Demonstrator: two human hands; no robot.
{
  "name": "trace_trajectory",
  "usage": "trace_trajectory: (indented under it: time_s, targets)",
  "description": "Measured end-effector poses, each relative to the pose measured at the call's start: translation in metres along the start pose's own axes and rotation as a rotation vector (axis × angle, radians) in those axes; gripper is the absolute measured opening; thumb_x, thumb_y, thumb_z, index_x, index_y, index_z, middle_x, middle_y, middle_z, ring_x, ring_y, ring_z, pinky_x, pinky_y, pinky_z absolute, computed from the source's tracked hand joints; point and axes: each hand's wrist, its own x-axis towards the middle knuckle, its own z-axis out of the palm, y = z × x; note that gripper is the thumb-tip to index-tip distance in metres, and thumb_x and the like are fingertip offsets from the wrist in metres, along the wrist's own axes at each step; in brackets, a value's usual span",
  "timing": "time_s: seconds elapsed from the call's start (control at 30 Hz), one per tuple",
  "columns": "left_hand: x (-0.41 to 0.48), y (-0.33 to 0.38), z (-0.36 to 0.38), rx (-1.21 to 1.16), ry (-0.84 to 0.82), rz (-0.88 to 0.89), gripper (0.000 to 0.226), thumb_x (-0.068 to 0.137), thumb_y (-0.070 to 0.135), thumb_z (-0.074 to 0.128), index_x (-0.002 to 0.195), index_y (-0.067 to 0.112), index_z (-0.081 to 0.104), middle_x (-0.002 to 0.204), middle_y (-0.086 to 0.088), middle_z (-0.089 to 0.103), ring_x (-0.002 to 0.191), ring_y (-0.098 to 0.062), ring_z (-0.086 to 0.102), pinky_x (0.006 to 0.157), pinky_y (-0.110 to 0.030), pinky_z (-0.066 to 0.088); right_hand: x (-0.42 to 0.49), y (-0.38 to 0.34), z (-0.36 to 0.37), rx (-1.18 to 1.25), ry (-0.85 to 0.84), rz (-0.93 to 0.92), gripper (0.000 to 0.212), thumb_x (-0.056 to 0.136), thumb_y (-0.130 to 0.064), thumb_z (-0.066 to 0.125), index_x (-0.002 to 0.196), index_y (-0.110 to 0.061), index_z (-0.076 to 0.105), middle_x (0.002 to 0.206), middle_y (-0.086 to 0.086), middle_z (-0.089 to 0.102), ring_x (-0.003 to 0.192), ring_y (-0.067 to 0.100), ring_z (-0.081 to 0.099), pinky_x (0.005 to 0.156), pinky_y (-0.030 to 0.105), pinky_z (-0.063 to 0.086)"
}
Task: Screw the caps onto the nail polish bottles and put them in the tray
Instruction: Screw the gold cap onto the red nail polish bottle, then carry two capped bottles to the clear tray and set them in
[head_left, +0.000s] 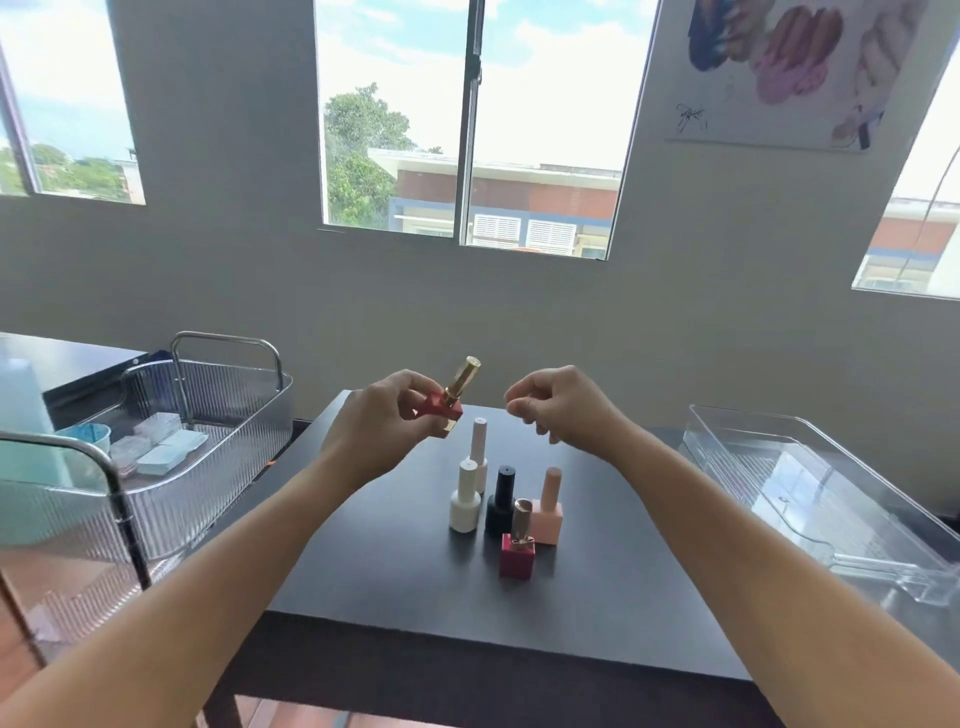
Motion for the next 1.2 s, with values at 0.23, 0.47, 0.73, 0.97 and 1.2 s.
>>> trace_trajectory:
  time_s: [0.23,0.47,0.73,0.97,1.2]
  targets:
    - [0.002,-0.025,0.001,-0.199,-0.063,-0.159,0.023,0.073,0.024,0.082,0.091,0.027,0.068,0.081,0.011,0.078,0.081,-0.009,0.074,0.053,-0.025,0.055,0.024,-0.001,0.028,-0.195,-0.105,0.034,0.038,0.080,-0.034,0.076,0.113,-0.018,0.068,0.101,0.001,0.066,0.090,0.015,0.060,0.064,0.019,0.044]
    - [0.007,-0.033,0.003,-0.220,-0.144,-0.180,0.029,0.073,0.023,0.082,0.100,0.028,0.073,0.083,0.008,0.079,0.087,-0.019,0.073,0.055,-0.027,0.055,0.031,0.003,0.043,-0.226,-0.109,0.052,0.017,0.081,-0.024,0.074,0.093,-0.011,0.075,0.081,-0.007,0.063,0.073,0.009,0.057,0.064,0.023,0.048]
    - [0.027,-0.009,0.000,-0.168,-0.118,-0.152,0.025,0.073,0.016,0.081,0.090,0.032,0.071,0.074,0.012,0.076,0.077,-0.013,0.070,0.055,-0.026,0.057,0.025,0.008,0.012,-0.078,0.006,0.054,0.010,0.083,-0.013,0.063,0.087,-0.008,0.070,0.087,0.005,0.071,0.076,0.017,0.072,0.061,0.037,0.061]
    - [0.061,0.059,0.028,-0.089,-0.190,-0.003,0.022,0.072,0.021,0.083,0.087,0.025,0.068,0.079,0.007,0.074,0.067,-0.012,0.069,0.055,-0.028,0.061,0.011,0.031,-0.069,-0.011,0.128,0.083,0.010,0.084,-0.008,0.058,0.086,-0.009,0.067,0.084,0.008,0.073,0.072,0.017,0.072,0.057,0.034,0.058]
    - [0.086,0.142,0.107,-0.074,-0.345,0.123,0.023,0.070,0.016,0.081,0.087,0.011,0.066,0.080,0.004,0.068,0.075,-0.029,0.072,0.057,-0.042,0.063,-0.024,0.085,-0.168,-0.074,0.251,0.171,0.008,0.081,-0.006,0.061,0.082,-0.008,0.068,0.077,0.006,0.073,0.069,0.017,0.072,0.053,0.031,0.057]
